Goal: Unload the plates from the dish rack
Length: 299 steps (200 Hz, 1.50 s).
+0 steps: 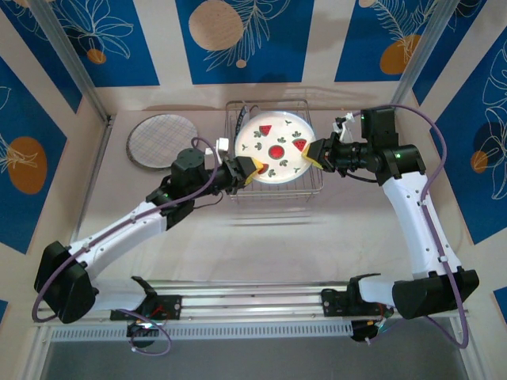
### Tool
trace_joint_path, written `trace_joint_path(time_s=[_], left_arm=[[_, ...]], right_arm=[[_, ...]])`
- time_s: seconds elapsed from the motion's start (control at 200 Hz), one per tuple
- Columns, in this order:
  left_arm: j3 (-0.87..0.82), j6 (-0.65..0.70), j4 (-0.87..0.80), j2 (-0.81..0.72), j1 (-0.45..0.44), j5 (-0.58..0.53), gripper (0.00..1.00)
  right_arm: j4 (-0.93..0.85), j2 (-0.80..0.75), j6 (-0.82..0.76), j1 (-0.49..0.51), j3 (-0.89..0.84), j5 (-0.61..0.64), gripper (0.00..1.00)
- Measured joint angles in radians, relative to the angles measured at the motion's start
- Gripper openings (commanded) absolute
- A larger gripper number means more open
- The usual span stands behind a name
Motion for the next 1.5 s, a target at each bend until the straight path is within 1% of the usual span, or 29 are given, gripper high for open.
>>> trace_joint_path(time_s=[0.135,0.24,0.37,0.535,0.65,0.785,0.975,1.305,1.496], left_arm=[[-0.023,-0.014,0.043,0.0,0.0,-0.001,0.0],[-0.035,-0.014,0.064,0.0,-0.003,-0.006,0.0],[-0.04,-0.013,0.063,-0.003,-0.006,-0.014,0.0],[-0.051,-0.01,0.053,-0.01,-0.01,-0.027,0.0],[-0.056,-0.01,0.042,-0.014,-0.011,-0.035,0.0],[-0.057,-0.01,0.035,-0.023,-0.013,-0.041,0.0],[-0.073,-0.01,0.024,-0.041,-0.013,-0.064,0.0],[-0.112,-0.01,-0.025,-0.088,-0.013,-0.109,0.0],[-0.119,-0.008,-0.029,-0.115,-0.009,-0.134,0.0]], right_arm=[[0.0,0.0,0.002,0.002,0.0,0.003,0.21],[-0.005,0.0,0.001,0.005,0.0,0.011,0.26],[-0.01,0.0,0.0,0.011,0.0,0.019,0.37],[-0.013,0.0,-0.012,0.018,0.003,0.019,0.56],[-0.016,-0.002,-0.016,0.022,0.011,0.024,0.62],[-0.017,-0.01,-0.022,0.026,0.017,0.038,0.66],[-0.027,-0.02,-0.027,0.028,0.024,0.06,0.69],[-0.068,-0.02,-0.06,0.051,0.061,0.121,0.71],[-0.094,-0.02,-0.086,0.078,0.101,0.181,0.71]])
